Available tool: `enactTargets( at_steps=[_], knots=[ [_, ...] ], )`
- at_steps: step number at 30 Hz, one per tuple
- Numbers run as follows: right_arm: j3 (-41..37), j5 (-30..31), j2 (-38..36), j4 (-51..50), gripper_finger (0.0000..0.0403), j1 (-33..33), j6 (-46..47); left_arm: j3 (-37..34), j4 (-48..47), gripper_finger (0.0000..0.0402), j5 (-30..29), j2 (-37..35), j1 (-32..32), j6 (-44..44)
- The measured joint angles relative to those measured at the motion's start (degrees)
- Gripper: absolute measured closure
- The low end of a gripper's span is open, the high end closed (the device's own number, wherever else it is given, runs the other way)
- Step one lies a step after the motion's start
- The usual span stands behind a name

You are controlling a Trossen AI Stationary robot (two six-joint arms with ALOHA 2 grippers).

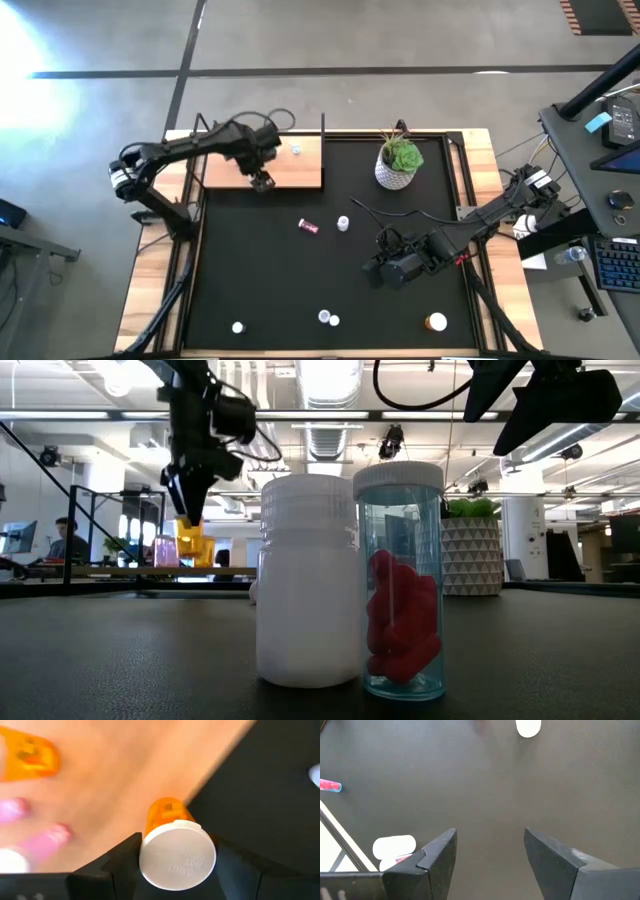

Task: Pick and place medicine bottles onto shelf by color
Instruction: Put the left orange pill bottle on the shelf aligned with the other orange pill bottle

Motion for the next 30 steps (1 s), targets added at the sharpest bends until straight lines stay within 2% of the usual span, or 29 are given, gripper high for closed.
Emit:
enactTargets(
  at_steps=[5,12,30],
  knots=[
    [0.0,0.0,0.0,0.0,0.0181,0.0,0.0,0.0,2.9,0.0194,0.0,0.0,5.4,5.5],
    [0.0,0.0,0.0,0.1,0.0181,0.0,0.0,-1.1,3.5,0.0194,0.0,0.0,9.8,9.1],
    [0.0,0.0,0.0,0.4,0.0181,0.0,0.0,-0.4,7.2,0.0194,0.7,5.2,13.7,11.0]
  ],
)
